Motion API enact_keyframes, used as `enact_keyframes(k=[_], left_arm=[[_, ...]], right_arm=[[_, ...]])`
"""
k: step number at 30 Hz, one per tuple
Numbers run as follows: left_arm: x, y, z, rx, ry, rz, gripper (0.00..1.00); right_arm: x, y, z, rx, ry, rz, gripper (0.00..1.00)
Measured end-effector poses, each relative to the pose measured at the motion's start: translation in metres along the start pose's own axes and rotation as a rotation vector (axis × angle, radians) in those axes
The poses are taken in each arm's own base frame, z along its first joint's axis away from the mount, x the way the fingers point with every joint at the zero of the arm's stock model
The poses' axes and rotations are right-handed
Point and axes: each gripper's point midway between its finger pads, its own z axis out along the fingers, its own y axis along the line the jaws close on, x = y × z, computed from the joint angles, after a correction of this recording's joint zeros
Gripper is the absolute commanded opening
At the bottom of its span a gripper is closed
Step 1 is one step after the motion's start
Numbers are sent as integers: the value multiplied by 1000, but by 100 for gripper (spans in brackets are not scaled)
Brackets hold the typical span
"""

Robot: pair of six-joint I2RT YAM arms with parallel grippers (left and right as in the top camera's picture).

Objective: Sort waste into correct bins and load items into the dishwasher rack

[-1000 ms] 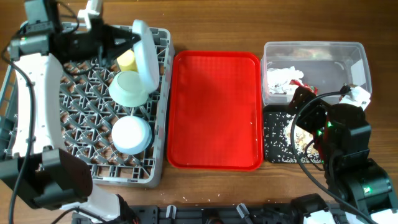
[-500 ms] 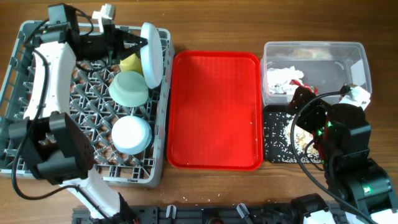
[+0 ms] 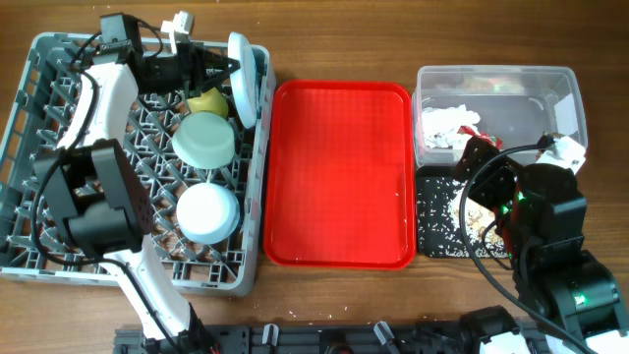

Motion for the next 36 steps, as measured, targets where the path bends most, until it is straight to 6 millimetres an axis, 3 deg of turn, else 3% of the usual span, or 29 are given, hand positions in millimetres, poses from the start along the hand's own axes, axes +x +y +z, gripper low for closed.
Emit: enact_keyframes(k=[4,5,7,10,11,13,16,17,19,21,25,26,27,28,29,31,33,34,36], left_arm=[[-3,19,-1,-112,-15,9,92],[-4,22,-1,-123,-16,12,99],[-5,28,-2,-158,-20,9,100],[-17,12,-7,-180,-45,42,100],[-22,0,-10,-192,-61,64,100],[-32,-42,-26,-248,-125,142,100],[-31,-103,-48,-323,-216,255,100],[-24,-131,-61,-363,-260,294,100],[-7,-170,-76,-427,-317,345,100],[17,-194,-84,-508,-346,356,99],[57,-176,-71,-635,-249,237,91],[77,-165,-63,-663,-178,179,89],[91,-161,-52,-672,-125,161,83],[100,-158,-43,-679,-83,157,63],[115,-150,-32,-698,-27,141,57],[143,-130,-15,-769,78,119,56],[155,-109,-12,-876,104,84,56],[175,-85,-4,-950,162,57,56],[189,-51,-2,-1062,174,22,53]], right_arm=[[0,0,0,0,0,0,100],[0,0,0,0,0,0,100],[0,0,0,0,0,0,100],[0,0,0,0,0,0,100],[0,0,0,0,0,0,100],[0,0,0,0,0,0,100],[0,0,0,0,0,0,100],[0,0,0,0,1,0,100],[0,0,0,0,0,0,100],[0,0,0,0,0,0,99],[0,0,0,0,1,-1,100],[0,0,0,-1,-1,0,100],[0,0,0,-1,-1,1,100],[0,0,0,-1,-1,0,100],[0,0,0,-1,-2,0,100],[0,0,0,-1,-2,0,100],[0,0,0,-1,-1,1,100],[-1,1,0,-2,-3,1,100],[-1,1,0,-2,-3,1,100]])
